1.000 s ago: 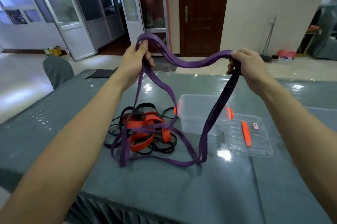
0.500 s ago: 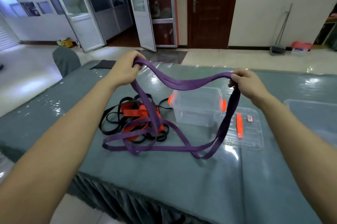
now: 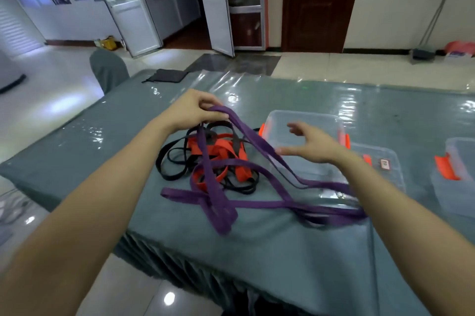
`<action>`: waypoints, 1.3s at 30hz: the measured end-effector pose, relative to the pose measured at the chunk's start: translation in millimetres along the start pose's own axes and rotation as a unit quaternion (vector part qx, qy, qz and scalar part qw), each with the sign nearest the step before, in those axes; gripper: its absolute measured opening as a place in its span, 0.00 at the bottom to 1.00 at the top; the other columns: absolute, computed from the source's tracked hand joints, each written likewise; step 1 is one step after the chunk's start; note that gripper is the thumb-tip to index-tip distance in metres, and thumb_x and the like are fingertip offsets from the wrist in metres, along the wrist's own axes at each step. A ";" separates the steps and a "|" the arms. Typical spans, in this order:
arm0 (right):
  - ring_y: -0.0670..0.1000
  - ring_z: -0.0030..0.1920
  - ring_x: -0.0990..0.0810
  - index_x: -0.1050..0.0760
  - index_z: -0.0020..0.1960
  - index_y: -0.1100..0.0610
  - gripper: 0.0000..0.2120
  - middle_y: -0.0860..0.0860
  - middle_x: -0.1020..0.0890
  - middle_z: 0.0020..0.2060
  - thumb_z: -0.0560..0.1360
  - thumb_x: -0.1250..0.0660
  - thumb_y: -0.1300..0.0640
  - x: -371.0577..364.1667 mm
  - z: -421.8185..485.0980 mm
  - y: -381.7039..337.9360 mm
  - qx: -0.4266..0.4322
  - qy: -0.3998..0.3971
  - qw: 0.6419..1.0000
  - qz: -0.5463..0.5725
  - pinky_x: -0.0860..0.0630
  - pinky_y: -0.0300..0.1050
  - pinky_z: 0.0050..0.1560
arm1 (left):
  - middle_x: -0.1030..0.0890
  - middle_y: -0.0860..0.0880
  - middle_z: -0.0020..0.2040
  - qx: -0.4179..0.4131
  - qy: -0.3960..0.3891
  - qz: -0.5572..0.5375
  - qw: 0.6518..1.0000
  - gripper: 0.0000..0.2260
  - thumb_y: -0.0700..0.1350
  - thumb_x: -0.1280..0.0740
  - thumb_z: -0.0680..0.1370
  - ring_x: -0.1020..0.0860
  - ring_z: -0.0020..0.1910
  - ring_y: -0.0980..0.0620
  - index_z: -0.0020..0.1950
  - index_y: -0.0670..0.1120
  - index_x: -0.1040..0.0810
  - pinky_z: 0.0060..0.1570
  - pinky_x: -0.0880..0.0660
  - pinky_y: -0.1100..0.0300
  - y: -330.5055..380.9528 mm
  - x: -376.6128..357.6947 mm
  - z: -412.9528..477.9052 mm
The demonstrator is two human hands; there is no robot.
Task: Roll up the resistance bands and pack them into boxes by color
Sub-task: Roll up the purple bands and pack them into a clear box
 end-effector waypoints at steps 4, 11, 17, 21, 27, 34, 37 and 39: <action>0.42 0.73 0.25 0.33 0.82 0.47 0.50 0.41 0.23 0.73 0.66 0.14 0.41 -26.3 22.2 -92.8 0.071 -0.072 0.981 0.168 0.30 0.47 0.76 | 0.11 0.49 0.45 -0.074 -0.001 -0.036 0.997 0.16 0.46 0.17 0.75 0.15 0.41 0.53 0.59 0.47 0.15 0.43 0.19 0.58 38.5 -5.1 14.5; 0.50 0.33 0.18 0.20 0.57 0.62 0.09 0.51 0.19 0.36 0.79 0.26 0.62 61.8 27.7 -138.7 0.119 0.029 0.925 0.359 0.13 0.55 0.50 | 0.15 0.46 0.63 -0.011 -0.032 -0.129 0.991 0.38 0.40 0.15 0.72 0.14 0.62 0.48 0.78 0.52 0.29 0.69 0.19 0.49 -24.4 -4.1 27.1; 0.57 0.41 0.13 0.19 0.53 0.56 0.11 0.53 0.14 0.43 0.75 0.22 0.67 114.1 -9.5 -79.4 0.056 0.120 0.958 0.253 0.13 0.54 0.50 | 0.22 0.44 0.75 0.120 -0.200 -0.046 0.971 0.42 0.44 0.15 0.72 0.23 0.73 0.48 0.81 0.47 0.31 0.76 0.26 0.50 -125.6 -158.6 3.8; 0.59 0.44 0.17 0.19 0.49 0.61 0.15 0.62 0.15 0.44 0.68 0.16 0.65 93.3 -56.3 39.8 -0.116 0.114 0.985 0.050 0.18 0.57 0.54 | 0.21 0.43 0.73 0.138 -0.237 0.034 0.961 0.36 0.43 0.16 0.74 0.21 0.70 0.46 0.79 0.44 0.28 0.74 0.25 0.50 -160.1 -211.6 -12.6; 0.56 0.56 0.17 0.20 0.63 0.56 0.29 0.55 0.15 0.58 0.67 0.14 0.53 -43.7 -159.6 200.0 -0.334 -0.090 0.936 -0.058 0.21 0.49 0.57 | 0.25 0.44 0.76 0.074 -0.260 0.199 0.942 0.35 0.51 0.21 0.78 0.26 0.76 0.45 0.81 0.46 0.30 0.76 0.30 0.51 -171.7 -286.8 -35.4; 0.65 0.69 0.25 0.28 0.73 0.62 0.30 0.61 0.24 0.67 0.76 0.24 0.53 -104.3 -175.9 227.9 -0.270 0.135 0.948 -0.102 0.27 0.59 0.72 | 0.23 0.43 0.71 0.088 -0.149 0.291 0.941 0.30 0.52 0.28 0.83 0.24 0.72 0.41 0.82 0.46 0.32 0.71 0.28 0.45 -188.4 -303.8 -48.5; 0.59 0.69 0.23 0.26 0.72 0.56 0.25 0.54 0.22 0.67 0.78 0.25 0.49 -128.5 -143.3 191.7 -0.155 0.134 0.976 -0.072 0.25 0.55 0.69 | 0.21 0.42 0.66 0.109 -0.112 0.325 0.933 0.20 0.51 0.30 0.84 0.23 0.68 0.40 0.74 0.45 0.22 0.68 0.27 0.45 -191.9 -292.6 -49.2; 0.60 0.73 0.26 0.32 0.79 0.56 0.37 0.55 0.24 0.72 0.77 0.25 0.41 -154.2 -121.2 181.6 -0.155 0.069 0.983 -0.065 0.26 0.56 0.73 | 0.22 0.44 0.64 0.093 -0.119 0.333 0.931 0.15 0.51 0.31 0.85 0.24 0.66 0.41 0.69 0.47 0.18 0.66 0.27 0.46 -187.8 -290.7 -54.6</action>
Point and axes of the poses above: each hand's wrist, its own z-axis towards the middle knuckle, its own x-axis out of the back of the hand, y = z × x, the point moved 7 cm from there along z, towards the middle knuckle
